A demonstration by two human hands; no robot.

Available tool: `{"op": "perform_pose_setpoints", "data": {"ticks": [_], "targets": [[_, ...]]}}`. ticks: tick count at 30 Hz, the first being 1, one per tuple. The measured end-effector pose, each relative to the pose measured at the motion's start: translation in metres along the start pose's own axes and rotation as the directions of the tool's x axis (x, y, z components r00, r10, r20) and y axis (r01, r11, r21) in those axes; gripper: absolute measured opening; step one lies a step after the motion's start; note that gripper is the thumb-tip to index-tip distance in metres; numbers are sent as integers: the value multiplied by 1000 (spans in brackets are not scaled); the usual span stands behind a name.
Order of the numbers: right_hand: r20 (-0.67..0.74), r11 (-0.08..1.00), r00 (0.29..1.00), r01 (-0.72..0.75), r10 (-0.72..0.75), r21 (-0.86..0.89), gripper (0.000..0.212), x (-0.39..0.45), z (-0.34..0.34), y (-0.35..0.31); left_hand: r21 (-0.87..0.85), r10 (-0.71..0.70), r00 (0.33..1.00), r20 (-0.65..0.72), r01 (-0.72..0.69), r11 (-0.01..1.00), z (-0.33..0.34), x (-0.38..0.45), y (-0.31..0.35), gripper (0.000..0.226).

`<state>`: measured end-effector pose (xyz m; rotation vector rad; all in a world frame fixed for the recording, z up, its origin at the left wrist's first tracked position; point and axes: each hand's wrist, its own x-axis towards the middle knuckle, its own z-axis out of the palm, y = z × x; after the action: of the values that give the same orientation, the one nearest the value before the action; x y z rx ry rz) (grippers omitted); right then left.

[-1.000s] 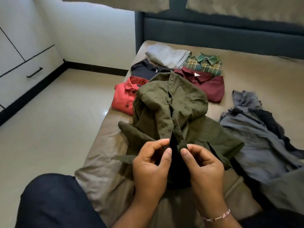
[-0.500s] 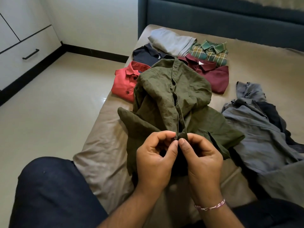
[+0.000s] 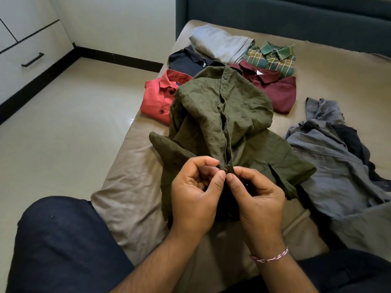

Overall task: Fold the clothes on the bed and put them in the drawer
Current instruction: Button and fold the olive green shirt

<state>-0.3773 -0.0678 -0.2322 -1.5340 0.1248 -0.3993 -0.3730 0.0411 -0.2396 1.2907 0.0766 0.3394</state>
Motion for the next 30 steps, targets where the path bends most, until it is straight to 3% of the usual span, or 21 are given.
{"op": "perform_pose_setpoints", "data": {"ticks": [6,12,19,25,27,28,30], "targets": [[82,993,993,93,-87,-70,11,-1,-5,6,29,-57,998,3,57,998,-2,2,0,29],[316,953,934,235,-167,-192,29,12,-13,2,129,-141,977,159,121,984,-14,18,3,28],[320,967,944,153,-82,-205,28,15,-13,12,308,-147,959,244,67,949,-25,26,4,30],[360,769,884,446,-299,-458,19,14,-11,7,465,-132,954,271,-9,885,-22,21,8,24],[284,813,920,375,-269,-446,21,9,-8,9,434,-118,968,222,10,901,-20,20,5,26],[217,880,956,272,-200,-389,24,7,-5,8,414,-109,973,206,14,910,-19,20,3,29],[91,991,993,-69,79,-115,26,5,1,6,422,-74,973,218,-26,906,-18,20,1,30]]}}
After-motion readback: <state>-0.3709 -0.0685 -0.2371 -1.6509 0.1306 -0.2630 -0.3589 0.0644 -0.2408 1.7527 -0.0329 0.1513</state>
